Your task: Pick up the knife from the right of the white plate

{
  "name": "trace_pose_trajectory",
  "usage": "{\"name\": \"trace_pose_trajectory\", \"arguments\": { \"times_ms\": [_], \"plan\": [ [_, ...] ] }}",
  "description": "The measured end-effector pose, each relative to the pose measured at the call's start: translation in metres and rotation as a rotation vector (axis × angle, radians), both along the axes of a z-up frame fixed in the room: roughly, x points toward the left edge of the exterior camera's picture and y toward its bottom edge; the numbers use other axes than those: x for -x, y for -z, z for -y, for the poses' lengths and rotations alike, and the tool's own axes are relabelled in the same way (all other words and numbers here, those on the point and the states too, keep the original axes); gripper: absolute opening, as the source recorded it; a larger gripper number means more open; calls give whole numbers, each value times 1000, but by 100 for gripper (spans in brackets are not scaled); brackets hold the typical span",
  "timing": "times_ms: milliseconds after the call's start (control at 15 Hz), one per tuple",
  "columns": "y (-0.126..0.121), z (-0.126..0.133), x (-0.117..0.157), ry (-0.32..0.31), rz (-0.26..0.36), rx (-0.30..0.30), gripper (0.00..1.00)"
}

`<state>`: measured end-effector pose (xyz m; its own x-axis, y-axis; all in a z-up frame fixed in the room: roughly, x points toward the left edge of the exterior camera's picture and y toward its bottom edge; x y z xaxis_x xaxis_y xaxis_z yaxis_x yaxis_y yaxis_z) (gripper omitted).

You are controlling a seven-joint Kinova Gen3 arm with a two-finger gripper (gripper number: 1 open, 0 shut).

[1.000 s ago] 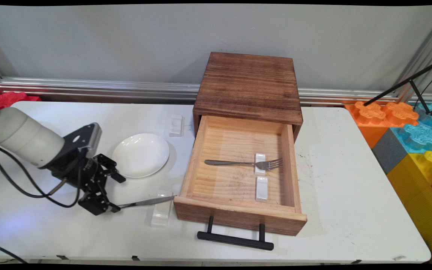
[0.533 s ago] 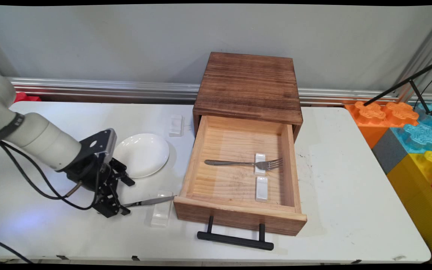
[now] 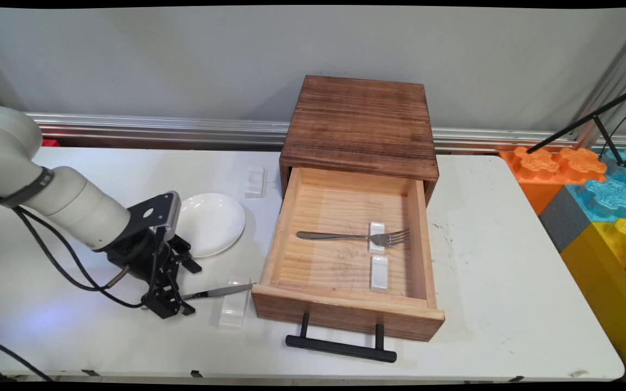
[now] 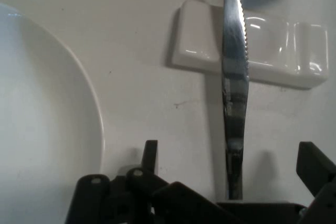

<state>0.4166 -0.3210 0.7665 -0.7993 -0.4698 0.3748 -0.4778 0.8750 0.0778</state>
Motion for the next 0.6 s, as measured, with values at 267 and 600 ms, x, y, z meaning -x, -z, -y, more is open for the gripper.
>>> {"name": "trace_pose_trajectory", "arguments": {
  "times_ms": [267,600],
  "plan": [
    [3,2,3,-2,13,-9,100],
    [3,4,5,-6,22,-18,0]
  ]
}}
